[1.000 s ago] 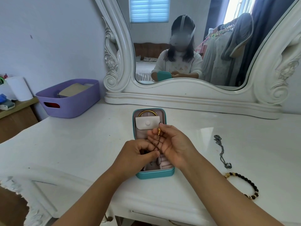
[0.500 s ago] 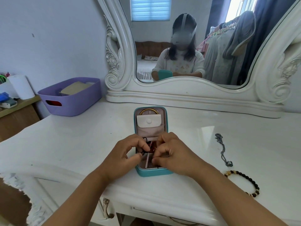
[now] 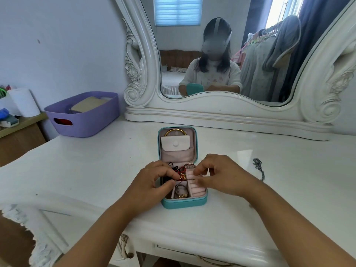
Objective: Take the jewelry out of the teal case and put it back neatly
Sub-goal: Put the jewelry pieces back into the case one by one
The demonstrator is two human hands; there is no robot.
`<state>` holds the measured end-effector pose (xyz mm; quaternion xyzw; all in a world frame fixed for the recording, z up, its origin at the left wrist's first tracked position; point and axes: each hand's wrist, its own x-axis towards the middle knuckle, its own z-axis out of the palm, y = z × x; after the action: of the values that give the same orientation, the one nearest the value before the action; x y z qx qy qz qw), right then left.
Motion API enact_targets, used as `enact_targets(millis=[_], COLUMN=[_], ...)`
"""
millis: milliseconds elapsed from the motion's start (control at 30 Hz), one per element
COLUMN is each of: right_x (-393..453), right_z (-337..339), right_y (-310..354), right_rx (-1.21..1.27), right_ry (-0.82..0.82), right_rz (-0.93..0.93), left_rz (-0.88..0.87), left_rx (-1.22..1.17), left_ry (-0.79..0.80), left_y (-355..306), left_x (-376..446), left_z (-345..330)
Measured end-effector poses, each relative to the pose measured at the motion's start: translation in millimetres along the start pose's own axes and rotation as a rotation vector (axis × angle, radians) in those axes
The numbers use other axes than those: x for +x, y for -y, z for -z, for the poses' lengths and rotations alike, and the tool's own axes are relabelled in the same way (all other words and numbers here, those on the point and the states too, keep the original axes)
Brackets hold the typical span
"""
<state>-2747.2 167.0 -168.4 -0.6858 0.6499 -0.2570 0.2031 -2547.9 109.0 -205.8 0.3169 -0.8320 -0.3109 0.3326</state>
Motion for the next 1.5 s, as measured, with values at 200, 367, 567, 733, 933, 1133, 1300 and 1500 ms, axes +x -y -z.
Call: enact_targets(millis=[200,367,567,733,933,1133,1300,1500], right_x=[1,-4,1,1,-5,-11,-25,-57], right_z=[-14,-11,-26,-21,-21,-9,10,46], right_y=[9,25,26,31,31,18,2,-27], right_rx=[-0.182,0.226,-0.178,-0.233,-0.007,0.096,0.112,0.175], right_ry=[-0.090,-0.026,0.158,0.262,0.066,-0.073,-0.169,-0.260], right_rz=[0.119,0.145,0.272,0.242,0.139,0.124,0.076,-0.073], left_rz=[-0.003,-0.021,-0.023,-0.015,-0.009,0.004,0.021,-0.119], left_rx=[-0.004,-0.056,-0.130,0.005,0.001,-0.020,0.156,0.144], left_ry=[-0.012,0.024,-0.023,0.132,0.146,0.024,-0.083,-0.226], left_y=[1,2,1,0,4,-2,-7,-38], left_x=[-1,-4,-7,-9,-5,-5,2,11], left_z=[0,3,2,0,3,2,-3,-24])
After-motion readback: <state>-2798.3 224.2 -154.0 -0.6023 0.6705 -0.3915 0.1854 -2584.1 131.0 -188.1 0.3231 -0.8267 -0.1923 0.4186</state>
